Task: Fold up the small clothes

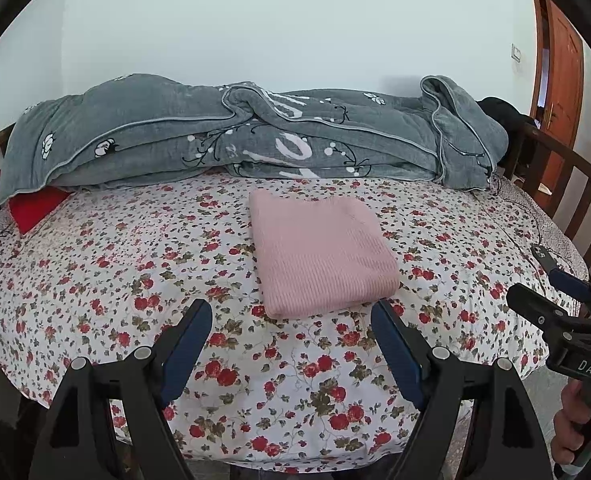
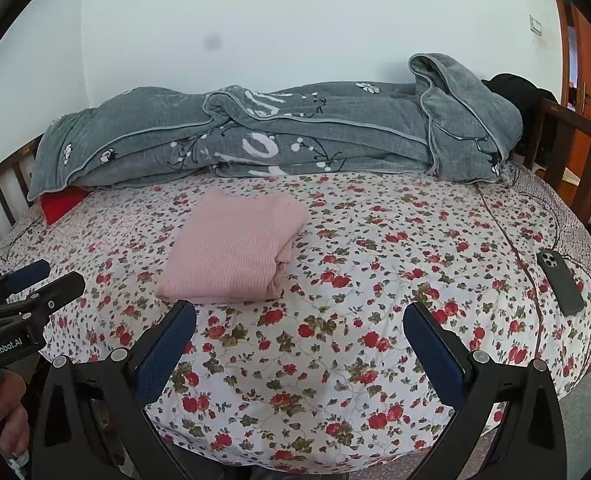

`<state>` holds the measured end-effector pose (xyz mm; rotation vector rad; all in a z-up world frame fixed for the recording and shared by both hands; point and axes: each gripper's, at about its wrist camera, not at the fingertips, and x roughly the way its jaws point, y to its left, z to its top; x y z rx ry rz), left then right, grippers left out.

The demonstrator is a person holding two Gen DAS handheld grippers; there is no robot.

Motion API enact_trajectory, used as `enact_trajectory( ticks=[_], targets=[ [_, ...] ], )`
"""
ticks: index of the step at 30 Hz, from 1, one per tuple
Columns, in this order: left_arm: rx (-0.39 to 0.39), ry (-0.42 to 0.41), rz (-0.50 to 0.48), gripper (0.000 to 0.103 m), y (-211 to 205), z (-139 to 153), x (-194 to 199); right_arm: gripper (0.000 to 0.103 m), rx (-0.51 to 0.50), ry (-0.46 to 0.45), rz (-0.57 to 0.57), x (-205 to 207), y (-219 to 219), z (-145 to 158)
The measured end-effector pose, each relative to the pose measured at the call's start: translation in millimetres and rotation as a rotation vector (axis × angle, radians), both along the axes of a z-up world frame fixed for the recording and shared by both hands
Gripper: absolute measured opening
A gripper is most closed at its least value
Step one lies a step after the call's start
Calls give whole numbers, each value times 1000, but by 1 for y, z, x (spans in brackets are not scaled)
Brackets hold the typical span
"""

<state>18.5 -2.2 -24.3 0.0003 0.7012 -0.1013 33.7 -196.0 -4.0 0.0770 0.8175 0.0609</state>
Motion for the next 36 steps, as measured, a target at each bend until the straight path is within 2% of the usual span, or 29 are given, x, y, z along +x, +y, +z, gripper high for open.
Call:
enact_trajectory(
  ticks=[36],
  targets=[
    [-4, 0, 22, 81, 7, -3, 1, 102, 9, -13, -24, -2, -1, 2]
  ],
)
